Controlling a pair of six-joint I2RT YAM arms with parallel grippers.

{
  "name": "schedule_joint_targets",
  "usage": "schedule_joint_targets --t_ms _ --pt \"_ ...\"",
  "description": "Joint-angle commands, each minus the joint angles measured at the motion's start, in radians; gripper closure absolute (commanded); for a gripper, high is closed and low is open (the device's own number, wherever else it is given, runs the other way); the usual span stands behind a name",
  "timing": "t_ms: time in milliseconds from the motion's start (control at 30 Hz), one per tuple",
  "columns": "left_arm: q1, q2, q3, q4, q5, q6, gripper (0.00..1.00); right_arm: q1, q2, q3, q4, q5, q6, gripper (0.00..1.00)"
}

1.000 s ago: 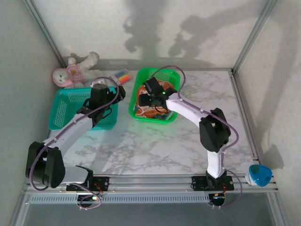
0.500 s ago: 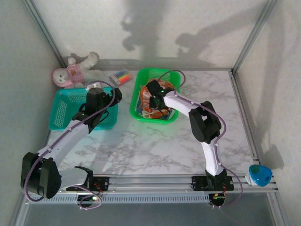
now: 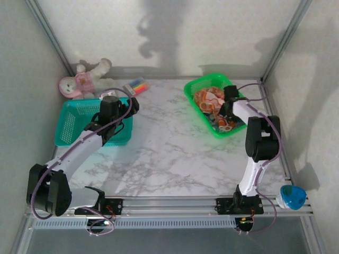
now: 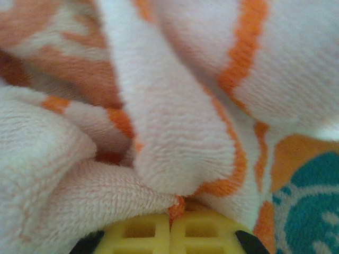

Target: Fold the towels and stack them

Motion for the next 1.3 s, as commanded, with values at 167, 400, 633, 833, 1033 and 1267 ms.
schedule_joint_targets --t_ms 167,400,633,833,1033,1267 --pt "0.004 0.003 0.042 -0.024 0.012 0.013 0.00 -0.189 0.046 0.085 -0.032 -0.038 -0.001 1.00" --pt "0.003 0.013 0.059 -0.033 0.019 0.008 0.00 -0.201 -0.046 0.105 -0.054 -0.072 -0.010 1.00" --pt "0.001 0.053 0.102 -0.038 0.044 0.005 0.00 -0.131 -0.220 0.134 -0.113 0.006 -0.021 1.00" --pt "-0.002 0.068 0.127 -0.039 0.053 0.018 0.00 -0.037 -0.309 0.234 -0.189 0.047 -0.055 1.00" --pt "-0.004 0.063 0.125 -0.064 0.066 0.009 0.00 0.087 -0.338 0.423 -0.261 0.066 -0.122 1.00" --pt "-0.001 -0.004 0.116 -0.077 0.034 0.013 0.00 0.219 -0.263 0.788 -0.369 -0.041 -0.166 1.00"
